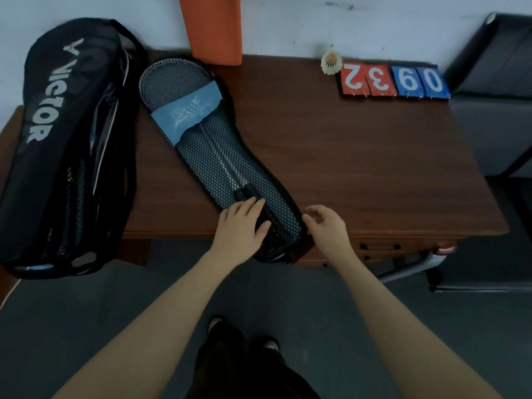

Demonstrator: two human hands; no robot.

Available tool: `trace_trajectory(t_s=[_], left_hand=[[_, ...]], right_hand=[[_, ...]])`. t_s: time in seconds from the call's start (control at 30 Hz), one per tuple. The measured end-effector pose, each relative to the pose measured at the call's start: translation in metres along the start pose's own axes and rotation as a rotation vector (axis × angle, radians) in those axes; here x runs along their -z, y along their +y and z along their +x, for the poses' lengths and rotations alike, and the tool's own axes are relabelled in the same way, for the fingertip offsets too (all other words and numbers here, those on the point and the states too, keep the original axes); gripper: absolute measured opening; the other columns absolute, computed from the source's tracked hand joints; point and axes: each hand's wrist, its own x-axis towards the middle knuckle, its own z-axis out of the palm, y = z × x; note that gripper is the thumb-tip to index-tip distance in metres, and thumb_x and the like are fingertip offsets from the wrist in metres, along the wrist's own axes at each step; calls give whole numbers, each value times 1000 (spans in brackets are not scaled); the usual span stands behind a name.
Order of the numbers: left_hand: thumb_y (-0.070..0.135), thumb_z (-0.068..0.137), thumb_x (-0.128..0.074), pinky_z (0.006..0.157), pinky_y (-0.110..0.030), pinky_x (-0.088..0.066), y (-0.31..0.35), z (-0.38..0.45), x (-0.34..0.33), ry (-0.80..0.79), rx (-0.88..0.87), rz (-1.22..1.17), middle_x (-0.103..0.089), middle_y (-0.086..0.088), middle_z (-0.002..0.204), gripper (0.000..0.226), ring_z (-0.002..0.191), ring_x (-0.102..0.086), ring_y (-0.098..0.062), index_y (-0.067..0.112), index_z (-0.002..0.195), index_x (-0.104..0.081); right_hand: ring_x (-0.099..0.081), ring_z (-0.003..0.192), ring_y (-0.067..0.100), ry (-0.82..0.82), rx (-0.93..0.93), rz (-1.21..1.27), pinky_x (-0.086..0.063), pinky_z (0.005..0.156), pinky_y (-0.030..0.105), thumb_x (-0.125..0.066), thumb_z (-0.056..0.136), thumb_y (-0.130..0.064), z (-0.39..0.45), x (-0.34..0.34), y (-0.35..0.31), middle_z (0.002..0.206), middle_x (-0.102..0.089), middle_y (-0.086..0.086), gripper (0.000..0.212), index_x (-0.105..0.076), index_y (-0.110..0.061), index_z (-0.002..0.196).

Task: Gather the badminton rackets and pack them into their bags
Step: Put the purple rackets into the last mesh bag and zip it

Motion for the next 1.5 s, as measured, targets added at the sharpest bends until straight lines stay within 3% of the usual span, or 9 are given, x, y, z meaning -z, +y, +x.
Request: trace_trajectory(t_s=[0.23,0.57,0.77,0.93,1.1,1.2,1.3,1.4,1.5], left_hand=[[33,94,-45,103,-40,-27,-19,46,40,123,-5,62,-42,-6,139,44,127,-35,-26,12,134,-44],[30,95,-46,103,-39,-24,-125,177,120,194,34,42,-44,-7,134,40,126,-33,-26,11,130,-48],[32,95,-42,100,-41,-28,-184,276,149,116,51,70,-43,-7,135,44,123,-35,-28,17,137,-40],[32,96,-40,102,-41,-30,-212,336,142,1,62,44,-42,-10,136,46,123,-37,-30,18,140,-35],[39,98,-32,109,-49,-22,-226,376,127,-96,1,85,-15,-12,153,50,136,-18,-38,36,146,-16],[41,98,-32,105,-50,-26,-234,390,119,-80,4,100,-21,-13,151,45,132,-22,-40,30,142,-34],[33,94,-48,95,-48,-38,-240,397,114,36,-36,56,-42,-15,139,34,118,-39,-41,19,125,-56],[28,88,-57,88,-47,-46,-243,397,107,113,-42,20,-55,-16,127,29,108,-49,-41,15,113,-64],[32,87,-45,86,-45,-48,-244,395,100,147,-46,14,-59,-15,122,35,105,-53,-41,14,107,-66]], right_hand=[[-55,101,21,34,327,-414,-36,89,37,-44,97,-30,43,-14,-51,112,-59,0,29,-57,-17,119],[-58,86,16,38,357,-185,-48,84,44,-50,93,-21,188,-54,-158,100,-62,-1,22,-62,-15,110],[-57,85,16,7,371,-205,-47,82,41,-50,91,-18,288,-87,-223,98,-62,0,20,-64,-15,106],[-56,92,23,25,315,-392,-38,78,36,-47,92,-18,341,-120,-224,100,-62,2,22,-65,-15,105],[-54,90,24,36,336,-439,-31,78,35,-49,91,-17,350,-145,-215,96,-61,3,19,-64,-15,102],[-56,80,22,84,406,-419,-26,75,32,-50,84,-15,350,-153,-209,86,-63,0,19,-67,-14,92],[-55,88,20,118,322,-365,-25,78,33,-48,86,-17,363,-150,-205,96,-66,-1,26,-66,-17,105],[-57,85,21,187,339,-429,-27,81,35,-45,86,-14,379,-148,-203,92,-66,-3,31,-65,-17,109],[-57,81,19,235,345,-466,-23,80,33,-41,86,-22,390,-148,-207,88,-66,-5,34,-68,-18,106]])
